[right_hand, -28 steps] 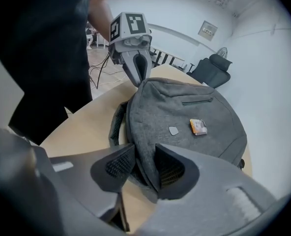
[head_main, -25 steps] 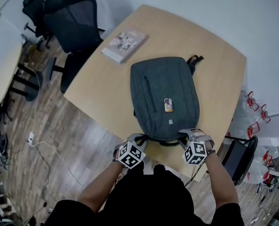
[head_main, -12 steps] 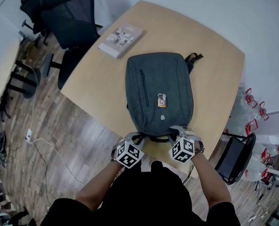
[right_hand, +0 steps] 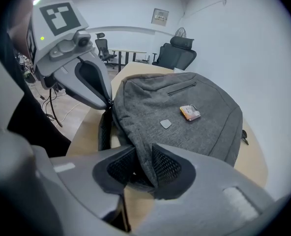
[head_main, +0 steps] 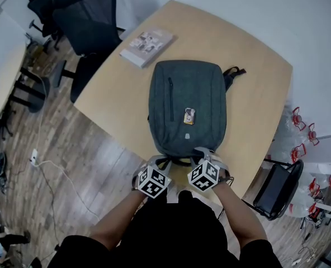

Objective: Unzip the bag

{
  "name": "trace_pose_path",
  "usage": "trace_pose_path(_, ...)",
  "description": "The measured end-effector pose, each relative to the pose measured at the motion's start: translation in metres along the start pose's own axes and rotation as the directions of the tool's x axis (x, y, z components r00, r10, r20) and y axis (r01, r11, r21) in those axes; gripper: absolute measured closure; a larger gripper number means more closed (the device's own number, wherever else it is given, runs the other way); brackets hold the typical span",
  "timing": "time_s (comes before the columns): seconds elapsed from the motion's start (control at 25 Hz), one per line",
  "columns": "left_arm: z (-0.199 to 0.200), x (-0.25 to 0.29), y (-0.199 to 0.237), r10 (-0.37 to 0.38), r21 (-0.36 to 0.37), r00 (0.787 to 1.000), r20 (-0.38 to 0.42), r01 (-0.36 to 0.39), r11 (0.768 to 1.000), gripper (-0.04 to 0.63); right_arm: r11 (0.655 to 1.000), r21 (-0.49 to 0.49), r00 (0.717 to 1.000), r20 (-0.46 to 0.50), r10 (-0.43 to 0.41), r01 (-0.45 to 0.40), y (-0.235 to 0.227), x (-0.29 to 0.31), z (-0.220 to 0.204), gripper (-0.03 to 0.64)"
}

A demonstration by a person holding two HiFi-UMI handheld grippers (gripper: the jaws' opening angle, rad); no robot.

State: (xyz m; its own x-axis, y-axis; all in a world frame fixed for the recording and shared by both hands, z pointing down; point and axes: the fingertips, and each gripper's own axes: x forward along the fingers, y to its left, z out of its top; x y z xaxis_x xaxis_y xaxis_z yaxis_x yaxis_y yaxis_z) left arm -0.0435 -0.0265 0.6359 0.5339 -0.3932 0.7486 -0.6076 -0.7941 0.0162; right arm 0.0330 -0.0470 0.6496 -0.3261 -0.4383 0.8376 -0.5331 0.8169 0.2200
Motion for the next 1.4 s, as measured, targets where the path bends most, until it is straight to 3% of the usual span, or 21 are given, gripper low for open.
trace_pose_path(0.2, -0.003, -0.003, 0.010, 0.003, -0.037, 1.000, 0.013, -0.002, 0.999, 0.568, 0.996, -0.077, 0.998, 0.056, 0.042, -0.038, 0.006, -0.003, 0.008, 0.514)
trace_pose_path(0.4, -0.001, -0.006, 0.010, -0.014, -0.032, 1.000, 0.018, 0.014, 0.999, 0.568, 0.953, -0.284, 0.973, 0.169, 0.156, -0.103, 0.007, -0.031, 0.003, 0.426)
trace_pose_path(0.56, -0.002, -0.006, 0.012, -0.021, -0.029, 1.000, 0.017, 0.022, 0.999, 0.568, 0.860, -0.507, 0.991, 0.079, 0.110, -0.055, -0.018, -0.035, -0.030, 0.400)
trace_pose_path(0.72, -0.001, -0.006, 0.013, -0.026, -0.019, 1.000, 0.013, 0.026, 0.999, 0.568, 0.798, -0.597, 0.997, -0.019, 0.081, -0.076, -0.040, -0.029, -0.058, 0.337)
trace_pose_path(0.8, 0.000, -0.006, 0.013, -0.027, -0.018, 1.000, 0.013, 0.028, 0.999, 0.568, 0.784, -0.616, 0.997, -0.036, 0.064, -0.073, -0.044, -0.025, -0.061, 0.341)
trace_pose_path(0.88, 0.000, -0.008, 0.015, -0.022, -0.023, 1.000, 0.011, 0.022, 0.999, 0.568, 0.806, -0.587, 0.997, -0.056, 0.061, -0.082, -0.044, -0.020, -0.060, 0.401)
trace_pose_path(1.12, 0.002, -0.011, 0.015, -0.001, 0.010, 1.000, -0.003, 0.001, 1.000, 0.568, 0.932, -0.360, 0.998, -0.055, 0.019, -0.038, -0.047, -0.015, -0.054, 0.425)
trace_pose_path(1.4, -0.002, -0.016, 0.018, 0.025, -0.018, 0.999, -0.033, -0.025, 1.000, 0.568, 0.968, -0.249, 0.999, -0.050, 0.006, -0.018, -0.041, -0.015, -0.045, 0.442)
